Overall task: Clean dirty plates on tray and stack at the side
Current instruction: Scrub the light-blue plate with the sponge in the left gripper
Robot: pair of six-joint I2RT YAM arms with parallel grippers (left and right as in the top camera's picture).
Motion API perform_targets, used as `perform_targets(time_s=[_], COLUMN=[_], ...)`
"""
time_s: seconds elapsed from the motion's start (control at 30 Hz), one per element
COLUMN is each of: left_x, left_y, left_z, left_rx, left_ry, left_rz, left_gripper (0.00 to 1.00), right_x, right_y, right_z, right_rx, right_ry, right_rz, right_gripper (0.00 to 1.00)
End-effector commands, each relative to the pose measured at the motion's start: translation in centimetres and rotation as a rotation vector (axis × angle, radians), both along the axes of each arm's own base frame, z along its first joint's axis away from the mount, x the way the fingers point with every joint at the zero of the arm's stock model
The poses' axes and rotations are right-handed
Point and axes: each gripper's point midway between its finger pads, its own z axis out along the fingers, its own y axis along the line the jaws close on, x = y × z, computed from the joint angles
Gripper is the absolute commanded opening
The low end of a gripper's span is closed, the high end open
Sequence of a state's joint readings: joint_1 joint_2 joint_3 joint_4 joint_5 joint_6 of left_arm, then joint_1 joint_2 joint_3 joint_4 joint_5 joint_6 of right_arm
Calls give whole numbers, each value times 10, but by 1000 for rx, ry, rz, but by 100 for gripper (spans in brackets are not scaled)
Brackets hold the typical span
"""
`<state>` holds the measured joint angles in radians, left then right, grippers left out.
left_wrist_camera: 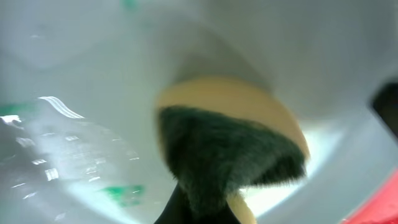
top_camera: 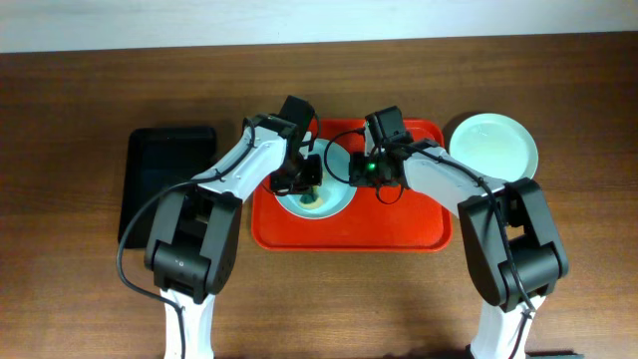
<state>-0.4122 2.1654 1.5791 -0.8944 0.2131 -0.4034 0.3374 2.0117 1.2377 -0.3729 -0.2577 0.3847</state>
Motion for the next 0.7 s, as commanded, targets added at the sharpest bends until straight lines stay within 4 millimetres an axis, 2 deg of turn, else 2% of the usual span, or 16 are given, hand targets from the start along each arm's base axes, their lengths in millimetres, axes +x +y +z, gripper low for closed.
perform_targets(time_s=[0.0, 0.17, 0.23, 0.33, 0.4, 0.47, 0.5, 0.53, 0.6, 0.67], left_x=[12, 35, 47, 61, 73, 83, 83, 82, 79, 74], left_y=[71, 111, 117, 113, 101, 70, 60, 33, 11, 0], left_z=[-20, -2, 10, 25, 41, 52, 53, 53, 52, 49], left_rx=[370, 620, 668, 662, 601, 430, 372, 222, 81, 8], left_ry=[-81, -205, -256, -302, -334, -337, -329, -302, -264, -227], left_rz=[19, 40, 53, 72, 87, 86, 80, 60, 42, 31], left_gripper=[0, 0, 0, 0, 0, 0, 0, 0, 0, 0], right_x=[-10, -10, -10, -10, -10, -10, -10, -10, -10, -10], right_y=[-8, -8, -8, -8, -8, -8, -8, -8, -8, -8], right_z=[-24, -24, -24, -24, -24, -24, -24, -24, -24, -24], right_rx=[-52, -52, -52, -52, -52, -54, -54, -53, -53, -53], right_ry=[54, 54, 54, 54, 54, 52, 52, 53, 53, 53], right_rz=[-8, -8, -8, -8, -7, -4, -4, -4, -4, -4], right_gripper=[6, 6, 6, 6, 6, 6, 6, 6, 6, 6])
